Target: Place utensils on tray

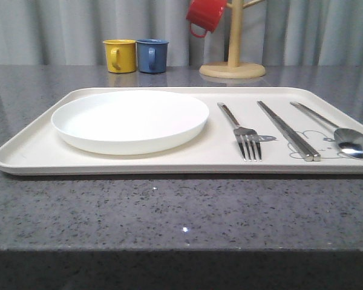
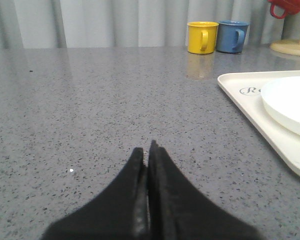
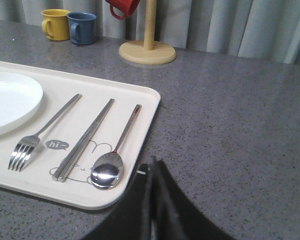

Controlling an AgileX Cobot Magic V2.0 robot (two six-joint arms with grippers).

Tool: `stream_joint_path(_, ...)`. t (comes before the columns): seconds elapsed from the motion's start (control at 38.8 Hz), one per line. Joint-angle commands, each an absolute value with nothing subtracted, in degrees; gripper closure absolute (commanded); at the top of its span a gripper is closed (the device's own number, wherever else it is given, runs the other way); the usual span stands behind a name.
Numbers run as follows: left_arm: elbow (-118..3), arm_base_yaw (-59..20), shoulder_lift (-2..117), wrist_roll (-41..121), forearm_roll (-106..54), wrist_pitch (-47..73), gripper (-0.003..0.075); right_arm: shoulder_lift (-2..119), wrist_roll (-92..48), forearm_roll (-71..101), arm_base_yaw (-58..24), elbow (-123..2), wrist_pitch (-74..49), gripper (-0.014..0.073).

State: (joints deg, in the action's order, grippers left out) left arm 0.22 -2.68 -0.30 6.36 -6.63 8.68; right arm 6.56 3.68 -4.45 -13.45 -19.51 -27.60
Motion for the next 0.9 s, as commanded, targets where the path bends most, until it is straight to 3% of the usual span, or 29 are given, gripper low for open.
stream_joint_path(0.0,0.4,-2.4,-1.6,5.7,-6.8,3.7,0.0739,7.2,3.1,-5.3,-13.2,-20.8,-23.2,0.0713)
stream_joint_path(0.23,0.4,-2.4,-1.6,5.7,-6.8,3.7,0.0739,6.9,3.1,-6.7,-13.2,-19.4,-21.0,0.0713)
stream_joint_path(0.51,0.4,-2.4,-1.6,5.7,-6.8,3.7,0.0739,0.3,3.1,-5.5,-3.6,-2.0,-4.8,0.0713)
stream_joint_path(0.88,0.4,-2.4,-1.6,5.7,-6.8,3.7,0.0739,-1.6,3.1,-5.0,0.4,1.5,-10.3,0.0713)
